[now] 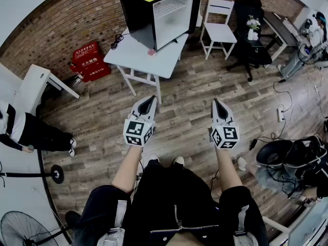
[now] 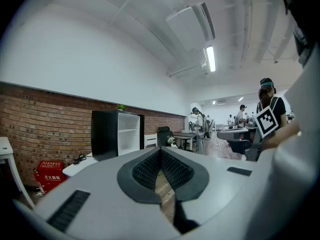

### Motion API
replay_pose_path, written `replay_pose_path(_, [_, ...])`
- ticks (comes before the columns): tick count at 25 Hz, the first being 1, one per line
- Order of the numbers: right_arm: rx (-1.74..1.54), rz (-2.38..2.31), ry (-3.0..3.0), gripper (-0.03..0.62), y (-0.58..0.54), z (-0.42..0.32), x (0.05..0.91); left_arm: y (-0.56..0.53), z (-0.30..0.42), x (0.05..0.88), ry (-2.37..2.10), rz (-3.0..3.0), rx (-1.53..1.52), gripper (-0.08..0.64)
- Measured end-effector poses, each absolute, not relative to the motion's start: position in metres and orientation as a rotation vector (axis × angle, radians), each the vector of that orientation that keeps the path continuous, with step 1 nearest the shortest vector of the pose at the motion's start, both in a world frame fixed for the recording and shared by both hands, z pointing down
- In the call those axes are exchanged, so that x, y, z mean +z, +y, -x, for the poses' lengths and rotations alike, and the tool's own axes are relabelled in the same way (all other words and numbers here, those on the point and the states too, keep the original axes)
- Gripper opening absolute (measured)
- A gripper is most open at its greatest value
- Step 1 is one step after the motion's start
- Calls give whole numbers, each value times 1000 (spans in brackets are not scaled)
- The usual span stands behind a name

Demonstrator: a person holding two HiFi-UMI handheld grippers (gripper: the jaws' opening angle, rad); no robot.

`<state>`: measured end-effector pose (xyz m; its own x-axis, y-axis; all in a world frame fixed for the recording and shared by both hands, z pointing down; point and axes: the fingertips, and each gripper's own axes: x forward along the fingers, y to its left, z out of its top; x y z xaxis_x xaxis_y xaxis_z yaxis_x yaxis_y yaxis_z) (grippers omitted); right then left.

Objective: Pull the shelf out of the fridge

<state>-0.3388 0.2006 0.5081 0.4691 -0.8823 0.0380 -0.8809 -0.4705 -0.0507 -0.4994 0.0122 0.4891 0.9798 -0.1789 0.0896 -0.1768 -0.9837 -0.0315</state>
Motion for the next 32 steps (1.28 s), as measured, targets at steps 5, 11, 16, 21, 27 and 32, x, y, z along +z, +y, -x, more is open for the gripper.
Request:
replay_pose_path(5, [-69,2656,1580,3,205,329,506,15,491,493,280,3116,-155,20])
replay_pose_path(11, [-68,2667,1593,5,206,322,508,20,478,494,276,3119,-158,20])
replay_pose_path(16, [-75,2659,1619,5,209,309,512,25,459,495,275,3122,-167,20])
replay_pose_path(21, [-99,2650,1641,5,212,297,520,34,441,498,292,3122,-166,20])
replay_pose_path(27, [-122,2632,1649,5,213,274,522,39,411,500,281,3118,-167,20])
replay_pose_path(32, [-148,2624,1649,5,202,244,526,29,375,498,269,3115,-157,20])
